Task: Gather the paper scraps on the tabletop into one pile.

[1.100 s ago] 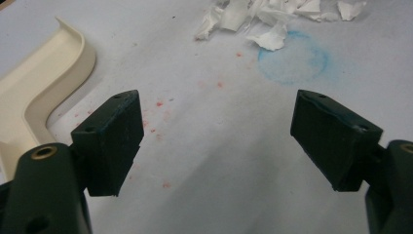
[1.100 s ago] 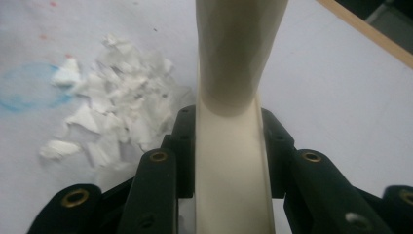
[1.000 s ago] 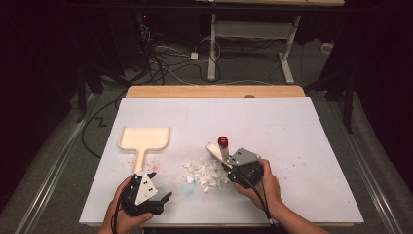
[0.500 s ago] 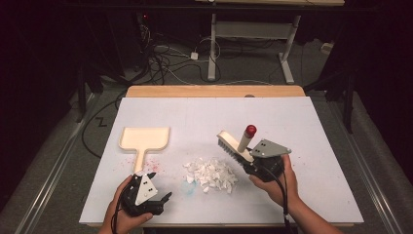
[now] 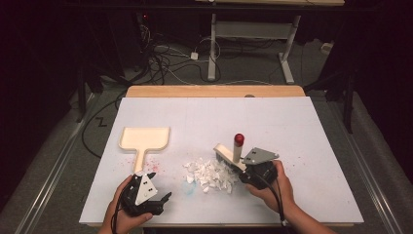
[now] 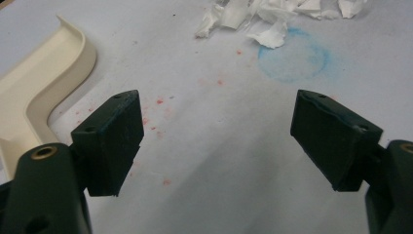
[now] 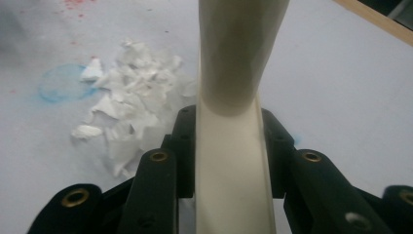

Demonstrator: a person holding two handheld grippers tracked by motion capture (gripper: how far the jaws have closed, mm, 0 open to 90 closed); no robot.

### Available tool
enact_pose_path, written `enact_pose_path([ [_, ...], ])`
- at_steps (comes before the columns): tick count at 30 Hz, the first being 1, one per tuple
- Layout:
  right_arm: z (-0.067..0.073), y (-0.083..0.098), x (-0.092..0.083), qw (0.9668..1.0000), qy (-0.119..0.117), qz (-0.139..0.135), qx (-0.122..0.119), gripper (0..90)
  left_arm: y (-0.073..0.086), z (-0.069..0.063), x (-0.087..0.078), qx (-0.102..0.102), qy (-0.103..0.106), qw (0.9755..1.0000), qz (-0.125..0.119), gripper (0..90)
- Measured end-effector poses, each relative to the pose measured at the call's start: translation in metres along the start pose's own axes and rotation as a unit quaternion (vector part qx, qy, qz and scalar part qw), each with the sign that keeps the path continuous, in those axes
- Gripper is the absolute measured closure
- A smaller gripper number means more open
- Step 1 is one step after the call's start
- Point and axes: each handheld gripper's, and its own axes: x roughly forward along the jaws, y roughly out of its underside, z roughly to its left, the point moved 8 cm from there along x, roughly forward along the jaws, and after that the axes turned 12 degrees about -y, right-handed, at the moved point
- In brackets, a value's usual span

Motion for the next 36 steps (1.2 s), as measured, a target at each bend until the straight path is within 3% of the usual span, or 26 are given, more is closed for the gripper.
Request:
enact_pose_path([
  [5, 0.019, -0.013, 0.013, 0.9997, -0.012, -0.004, -0.020, 68.1, 0.000, -0.001, 0.000, 0.002, 0.001, 1.0000, 0.000, 18.8],
  [7, 0.022, -0.016, 0.015, 0.9996, -0.006, -0.006, -0.028, 68.0, 0.000, 0.000, 0.000, 0.001, 0.001, 1.0000, -0.001, 18.8],
  [9, 0.021, -0.019, 0.013, 0.9991, 0.006, -0.010, -0.039, 68.0, 0.001, 0.001, -0.001, 0.001, 0.000, 1.0000, 0.000, 18.8],
  [20, -0.002, -0.032, -0.031, 0.9963, -0.008, -0.083, -0.020, 68.0, 0.000, 0.003, -0.001, -0.003, -0.005, 1.0000, 0.000, 18.8],
  [21, -0.002, -0.033, -0.035, 0.9958, -0.014, -0.088, -0.018, 68.1, 0.000, 0.003, -0.001, -0.003, -0.006, 1.0000, 0.000, 18.8],
  [22, 0.003, -0.036, -0.041, 0.9943, -0.037, -0.099, -0.016, 68.0, 0.000, 0.004, -0.001, -0.004, -0.007, 1.0000, -0.001, 18.8],
  [23, 0.003, -0.036, -0.041, 0.9943, -0.037, -0.099, -0.016, 68.0, 0.000, 0.005, -0.002, -0.003, -0.010, 0.9999, -0.001, 18.8],
  [27, 0.026, -0.038, -0.041, 0.9909, -0.087, -0.101, -0.015, 68.0, 0.000, 0.015, -0.005, -0.018, -0.025, 0.9995, -0.008, 18.8],
  [28, 0.042, -0.037, -0.034, 0.9882, -0.118, -0.095, -0.022, 68.0, 0.000, 0.019, -0.006, -0.020, -0.031, 0.9992, -0.014, 18.8],
  [29, 0.042, -0.037, -0.034, 0.9882, -0.118, -0.095, -0.022, 68.0, 0.001, 0.023, -0.007, -0.027, -0.035, 0.9989, -0.015, 18.8],
  [32, 0.066, -0.033, -0.015, 0.9845, -0.155, -0.073, -0.037, 68.0, 0.003, 0.031, -0.010, -0.047, -0.047, 0.9977, -0.016, 18.8],
  [33, 0.076, -0.030, -0.001, 0.9820, -0.175, -0.056, -0.044, 68.0, 0.004, 0.034, -0.010, -0.054, -0.051, 0.9971, -0.018, 18.7],
  [36, 0.081, -0.029, 0.012, 0.9806, -0.186, -0.043, -0.045, 68.0, 0.006, 0.039, -0.011, -0.068, -0.053, 0.9961, -0.017, 18.8],
])
